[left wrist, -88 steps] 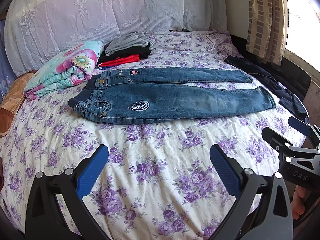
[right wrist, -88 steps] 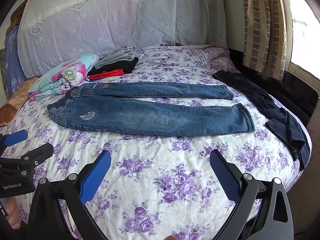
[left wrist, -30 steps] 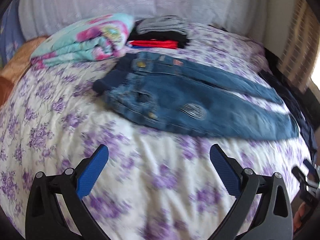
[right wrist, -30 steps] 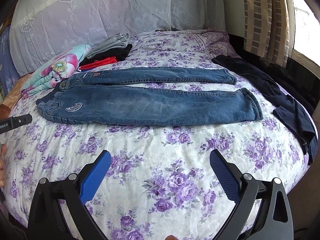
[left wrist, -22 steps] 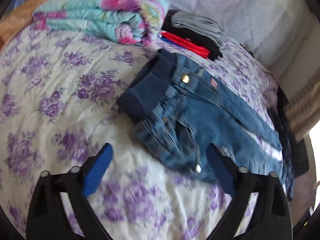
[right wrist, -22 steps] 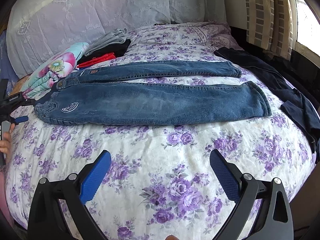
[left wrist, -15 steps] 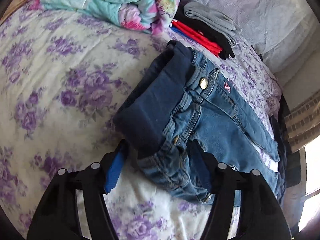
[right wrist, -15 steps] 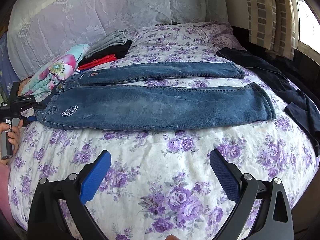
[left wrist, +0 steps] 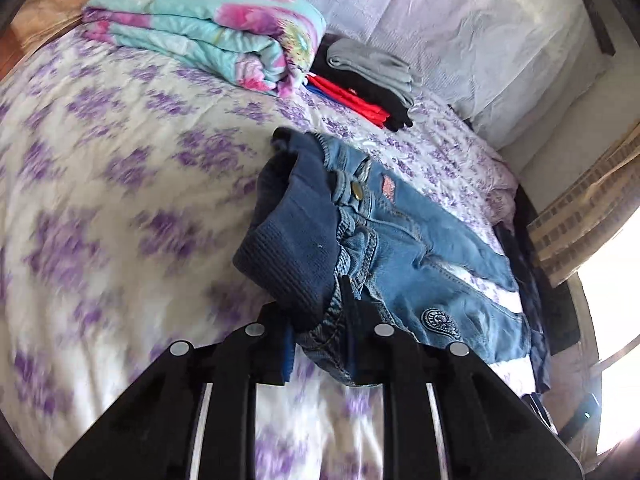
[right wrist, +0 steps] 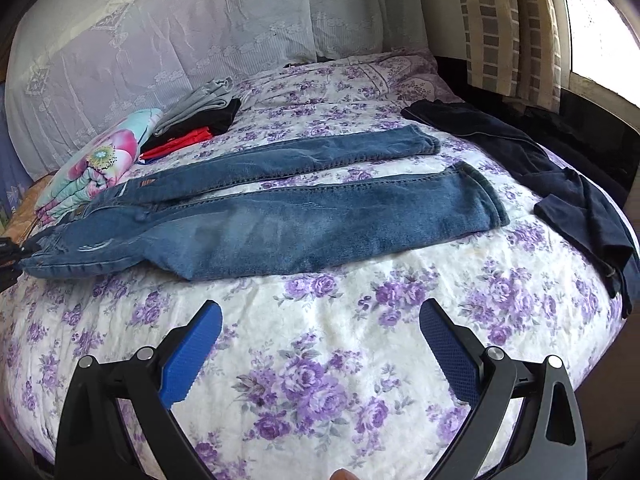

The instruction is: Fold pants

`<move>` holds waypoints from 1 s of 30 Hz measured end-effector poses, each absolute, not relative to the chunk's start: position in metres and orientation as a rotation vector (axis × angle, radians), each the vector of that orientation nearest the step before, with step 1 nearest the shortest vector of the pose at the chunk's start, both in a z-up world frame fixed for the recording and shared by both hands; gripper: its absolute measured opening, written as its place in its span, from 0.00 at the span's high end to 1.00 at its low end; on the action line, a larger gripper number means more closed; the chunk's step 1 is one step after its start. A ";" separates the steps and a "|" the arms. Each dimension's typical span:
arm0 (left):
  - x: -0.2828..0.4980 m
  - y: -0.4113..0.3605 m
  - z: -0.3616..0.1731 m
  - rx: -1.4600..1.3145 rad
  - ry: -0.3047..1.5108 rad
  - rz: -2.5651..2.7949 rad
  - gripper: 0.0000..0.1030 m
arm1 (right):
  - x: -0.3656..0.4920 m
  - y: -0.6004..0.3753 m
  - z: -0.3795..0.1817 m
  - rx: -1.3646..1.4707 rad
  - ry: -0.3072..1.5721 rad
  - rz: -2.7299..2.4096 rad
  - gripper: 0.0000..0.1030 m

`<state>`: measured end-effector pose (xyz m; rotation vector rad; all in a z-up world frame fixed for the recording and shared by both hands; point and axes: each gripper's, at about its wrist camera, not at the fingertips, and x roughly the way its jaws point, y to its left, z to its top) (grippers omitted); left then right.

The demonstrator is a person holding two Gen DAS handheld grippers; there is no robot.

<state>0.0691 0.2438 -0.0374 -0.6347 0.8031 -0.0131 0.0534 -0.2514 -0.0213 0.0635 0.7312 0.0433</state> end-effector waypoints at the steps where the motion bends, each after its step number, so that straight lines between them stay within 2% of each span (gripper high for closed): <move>1: 0.056 0.249 -0.039 -0.654 0.796 -0.006 0.83 | 0.053 -0.256 -0.022 0.073 0.735 0.052 0.03; 9: 0.003 0.248 -0.086 -0.666 0.817 0.073 0.79 | 0.085 -0.329 -0.038 0.339 0.767 0.103 0.03; 12: -0.001 0.246 -0.081 -0.638 0.784 0.106 0.73 | 0.119 -0.359 -0.049 0.432 0.798 0.076 0.05; 15: 0.000 0.243 -0.079 -0.619 0.776 0.146 0.68 | 0.152 -0.374 -0.062 0.495 0.831 0.062 0.16; 17: -0.003 0.239 -0.077 -0.587 0.772 0.177 0.64 | 0.166 -0.374 -0.065 0.487 0.832 0.041 0.31; 19: -0.007 0.236 -0.073 -0.539 0.766 0.206 0.58 | 0.176 -0.366 -0.064 0.434 0.844 0.011 0.83; 21: -0.012 0.235 -0.068 -0.507 0.757 0.207 0.57 | 0.176 -0.367 -0.058 0.444 0.841 0.032 0.92; 26: -0.025 0.229 -0.051 -0.419 0.739 0.195 0.57 | 0.129 -0.398 -0.018 0.511 0.716 0.079 0.92; 30: -0.032 0.231 -0.050 -0.406 0.752 0.199 0.44 | 0.111 -0.409 -0.045 0.489 0.772 -0.007 0.92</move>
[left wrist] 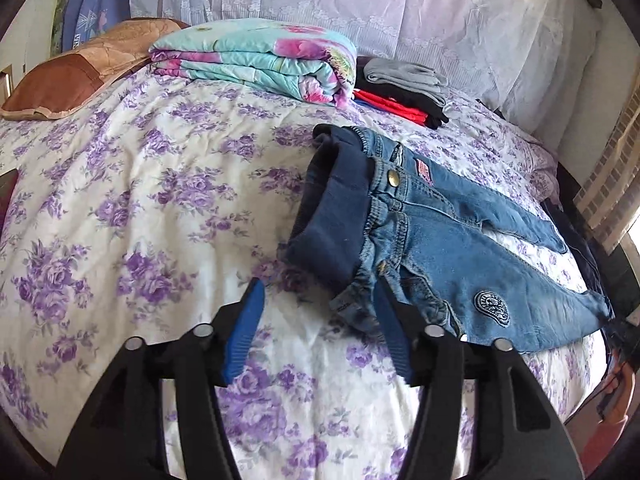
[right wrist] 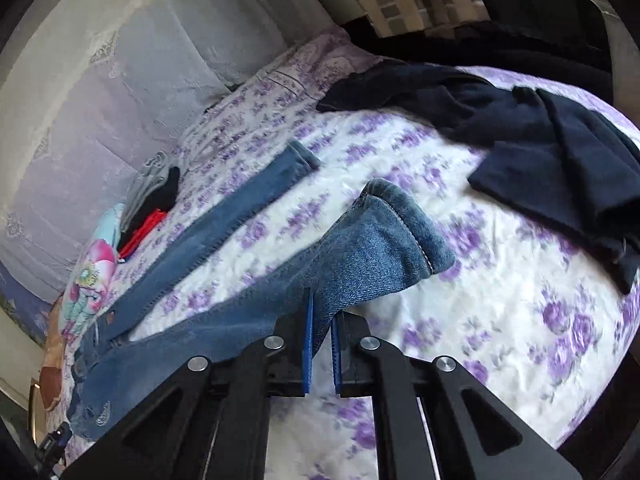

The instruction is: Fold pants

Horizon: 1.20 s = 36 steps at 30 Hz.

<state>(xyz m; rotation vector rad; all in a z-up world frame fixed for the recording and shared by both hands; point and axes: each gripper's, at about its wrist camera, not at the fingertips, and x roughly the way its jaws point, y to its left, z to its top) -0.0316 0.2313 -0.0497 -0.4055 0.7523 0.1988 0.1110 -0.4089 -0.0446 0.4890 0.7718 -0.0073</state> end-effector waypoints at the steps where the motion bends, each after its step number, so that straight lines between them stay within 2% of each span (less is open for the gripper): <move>1: -0.033 0.233 -0.050 -0.405 0.760 0.204 0.42 | 0.112 -0.411 -0.058 0.501 0.803 -0.015 0.91; 3: -0.035 0.237 -0.050 -0.398 0.773 0.213 0.41 | 0.114 -0.413 -0.078 0.496 0.850 -0.012 0.88; 5: -0.034 0.244 -0.041 -0.378 0.774 0.219 0.41 | 0.105 -0.408 -0.069 0.457 0.870 -0.005 0.72; 6: -0.034 0.246 -0.034 -0.360 0.764 0.221 0.39 | 0.099 -0.405 -0.061 0.452 0.883 0.002 0.47; 7: -0.032 0.249 -0.023 -0.331 0.746 0.223 0.31 | 0.091 -0.400 -0.048 0.442 0.875 0.018 0.32; 8: -0.030 0.250 -0.014 -0.305 0.728 0.225 0.20 | 0.082 -0.394 -0.037 0.410 0.858 0.031 0.32; 10: -0.020 0.251 0.006 -0.236 0.693 0.225 0.10 | 0.066 -0.367 -0.005 0.269 0.808 0.080 0.30; 11: -0.011 0.251 0.015 -0.200 0.686 0.214 0.10 | 0.059 -0.352 0.009 0.200 0.770 0.112 0.24; 12: -0.002 0.250 0.021 -0.173 0.688 0.199 0.09 | 0.053 -0.335 0.024 0.129 0.721 0.154 0.13; 14: 0.026 0.249 0.033 -0.112 0.708 0.122 0.09 | 0.046 -0.297 0.049 -0.004 0.614 0.296 0.03; 16: 0.054 0.249 0.037 -0.059 0.738 0.062 0.08 | 0.053 -0.250 0.050 -0.142 0.602 0.550 0.03; 18: 0.086 0.250 0.036 0.006 0.795 0.008 0.08 | 0.068 -0.201 0.031 -0.306 0.784 0.777 0.03; 19: 0.099 0.249 0.034 0.028 0.823 -0.007 0.08 | 0.081 -0.173 0.017 -0.398 0.934 0.803 0.03; 21: 0.123 0.251 0.028 0.052 0.892 -0.062 0.08 | 0.103 -0.141 0.008 -0.437 1.079 0.822 0.03; 22: 0.137 0.252 0.025 0.068 0.931 -0.109 0.08 | 0.115 -0.127 0.014 -0.432 1.098 0.865 0.03; 28: 0.195 0.256 0.005 0.125 1.063 -0.291 0.08 | 0.203 -0.068 0.054 -0.576 0.939 0.903 0.05; 29: 0.205 0.259 0.002 0.113 1.079 -0.317 0.08 | 0.221 -0.059 0.055 -0.588 0.943 0.901 0.09; 31: 0.226 0.262 -0.007 0.100 1.108 -0.362 0.08 | 0.267 -0.040 0.043 -0.600 0.997 0.923 0.34; 33: 0.247 0.266 -0.018 0.093 1.149 -0.417 0.10 | 0.297 -0.025 0.027 -0.632 1.041 0.934 0.40; 36: 0.270 0.266 -0.030 0.108 1.191 -0.487 0.15 | 0.336 -0.006 0.000 -0.711 1.081 0.965 0.41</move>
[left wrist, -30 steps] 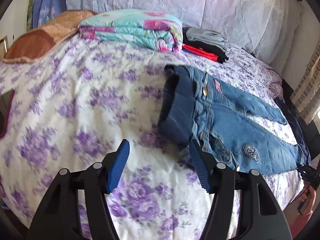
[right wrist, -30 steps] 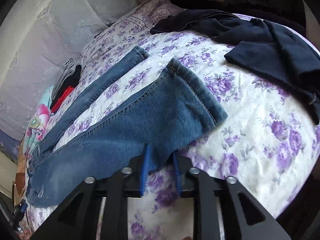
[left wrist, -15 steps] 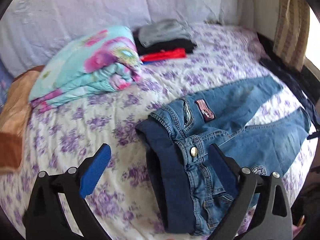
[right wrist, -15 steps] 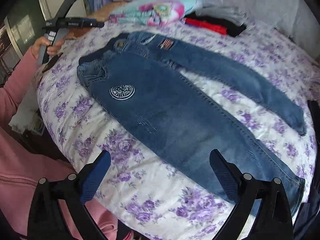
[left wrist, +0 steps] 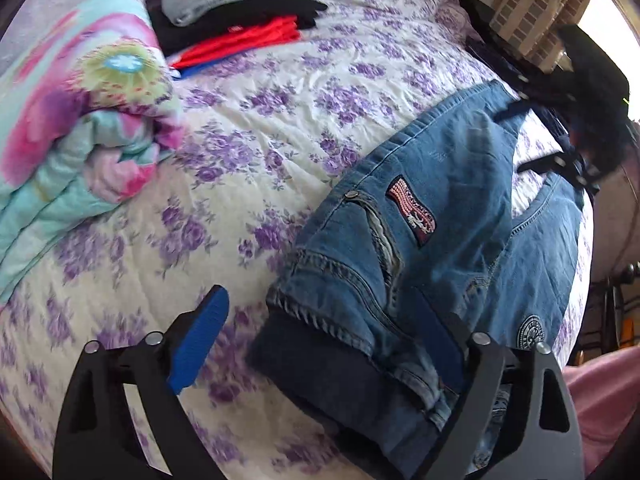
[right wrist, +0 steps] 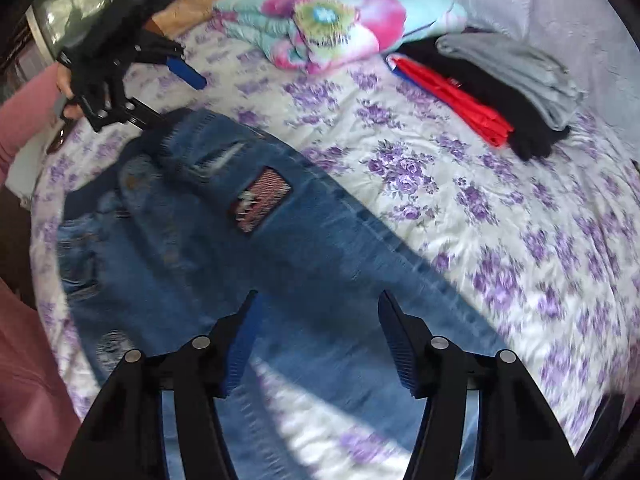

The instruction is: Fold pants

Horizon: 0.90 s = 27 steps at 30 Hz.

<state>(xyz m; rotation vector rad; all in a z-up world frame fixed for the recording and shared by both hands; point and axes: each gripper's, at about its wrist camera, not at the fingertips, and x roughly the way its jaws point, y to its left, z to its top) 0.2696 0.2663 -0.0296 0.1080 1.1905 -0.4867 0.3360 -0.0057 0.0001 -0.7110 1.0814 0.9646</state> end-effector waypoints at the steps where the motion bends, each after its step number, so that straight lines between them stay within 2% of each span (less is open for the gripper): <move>1: 0.278 0.265 -0.034 0.124 1.201 -0.508 0.15 | 0.348 0.001 -0.009 -0.742 1.089 0.977 0.41; 6: 0.305 0.252 -0.051 0.206 1.255 -0.612 0.15 | 0.390 0.017 -0.037 -0.813 1.124 1.044 0.41; 12: 0.333 0.227 -0.075 0.270 1.340 -0.740 0.15 | 0.421 0.015 -0.067 -0.859 1.253 1.058 0.42; 13: 0.338 0.224 -0.077 0.269 1.350 -0.764 0.15 | 0.422 0.015 -0.073 -0.864 1.280 1.067 0.47; 14: 0.341 0.221 -0.079 0.270 1.356 -0.777 0.21 | 0.422 0.015 -0.077 -0.857 1.305 1.079 0.51; 15: 0.343 0.218 -0.081 0.275 1.362 -0.783 0.26 | 0.420 0.016 -0.079 -0.848 1.323 1.084 0.59; 16: 0.344 0.214 -0.083 0.279 1.375 -0.795 0.41 | 0.418 0.016 -0.080 -0.850 1.326 1.088 0.63; 17: 0.344 0.211 -0.085 0.275 1.390 -0.807 0.59 | 0.414 0.016 -0.078 -0.862 1.319 1.087 0.75; 18: 0.343 0.208 -0.086 0.283 1.396 -0.802 0.60 | 0.411 0.015 -0.075 -0.875 1.308 1.082 0.85; 19: 0.340 0.206 -0.085 0.303 1.379 -0.790 0.63 | 0.406 0.011 -0.070 -0.878 1.293 1.079 0.88; 20: 0.337 0.205 -0.082 0.311 1.361 -0.786 0.69 | 0.401 0.008 -0.064 -0.872 1.274 1.079 0.89; 27: 0.290 0.199 -0.018 0.383 1.152 -0.743 0.75 | 0.328 -0.023 0.001 -0.883 1.060 1.020 0.90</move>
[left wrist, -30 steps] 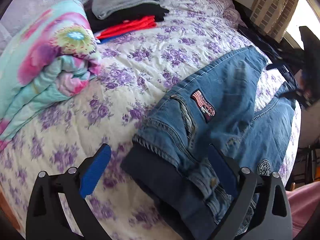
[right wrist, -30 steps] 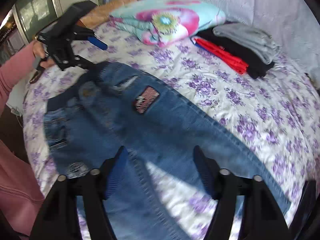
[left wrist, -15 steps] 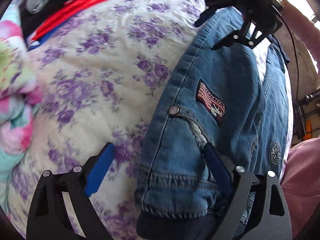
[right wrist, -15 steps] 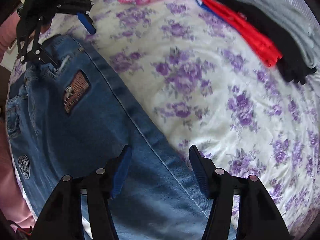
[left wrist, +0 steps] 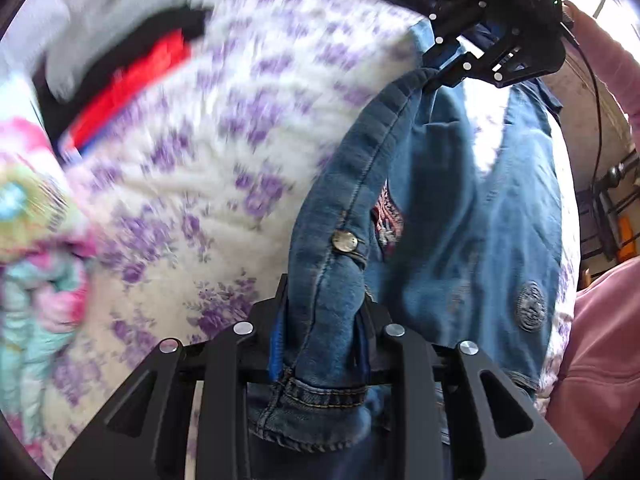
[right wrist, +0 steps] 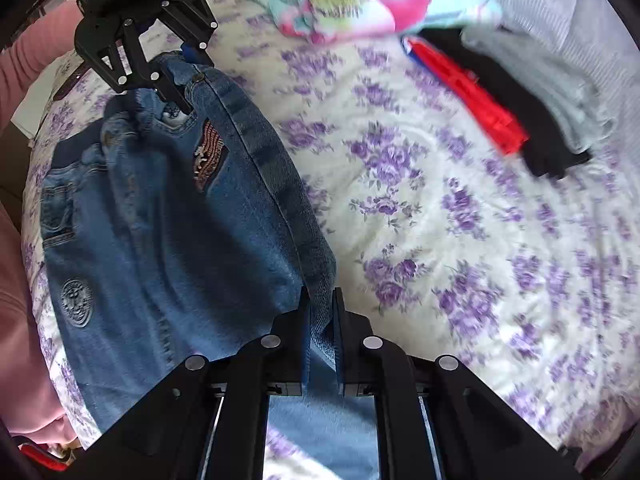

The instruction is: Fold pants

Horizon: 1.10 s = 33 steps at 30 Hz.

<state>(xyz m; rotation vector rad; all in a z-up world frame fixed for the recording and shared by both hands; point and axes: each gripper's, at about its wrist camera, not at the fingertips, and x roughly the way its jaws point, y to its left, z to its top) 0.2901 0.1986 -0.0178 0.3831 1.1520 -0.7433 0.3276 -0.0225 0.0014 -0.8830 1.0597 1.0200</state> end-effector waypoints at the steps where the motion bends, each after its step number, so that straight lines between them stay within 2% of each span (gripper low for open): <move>1: 0.276 0.193 -0.005 0.424 1.109 -0.740 0.75 | 0.311 -0.027 0.013 -0.890 1.015 1.002 0.90; 5: 0.216 0.179 0.032 0.538 0.985 -0.718 0.76 | 0.249 -0.050 0.060 -0.915 0.854 0.942 0.90; 8: 0.157 0.168 0.043 0.590 0.918 -0.740 0.76 | 0.198 -0.060 0.073 -0.984 0.742 0.916 0.91; 11: 0.104 0.158 0.030 0.651 0.892 -0.743 0.77 | 0.140 -0.062 0.058 -1.055 0.657 0.907 0.91; 18: 0.025 0.139 -0.033 0.688 0.888 -0.733 0.80 | 0.052 -0.075 -0.029 -1.148 0.563 0.861 0.90; 23: 0.009 0.139 -0.054 0.615 0.824 -0.623 0.79 | 0.024 -0.073 -0.064 -1.202 0.506 0.800 0.77; 24: 0.007 0.142 -0.051 0.588 0.822 -0.609 0.79 | 0.023 -0.072 -0.061 -1.198 0.503 0.799 0.66; 25: 0.004 0.145 -0.045 0.556 0.819 -0.601 0.77 | 0.021 -0.072 -0.052 -1.161 0.511 0.820 0.51; 26: 0.000 0.149 -0.038 0.528 0.813 -0.609 0.66 | 0.021 -0.073 -0.040 -1.102 0.524 0.859 0.45; 27: -0.003 0.153 -0.030 0.498 0.806 -0.628 0.57 | 0.019 -0.076 -0.030 -1.047 0.535 0.896 0.40; 28: -0.009 0.157 -0.018 0.469 0.779 -0.632 0.37 | 0.021 -0.080 -0.020 -0.988 0.551 0.927 0.40; 29: -0.013 0.160 -0.010 0.455 0.751 -0.620 0.27 | 0.023 -0.084 -0.012 -0.936 0.567 0.941 0.40; 33: -0.011 0.170 0.022 0.287 0.674 -0.627 0.26 | 0.049 -0.096 0.016 -0.635 0.649 0.909 0.40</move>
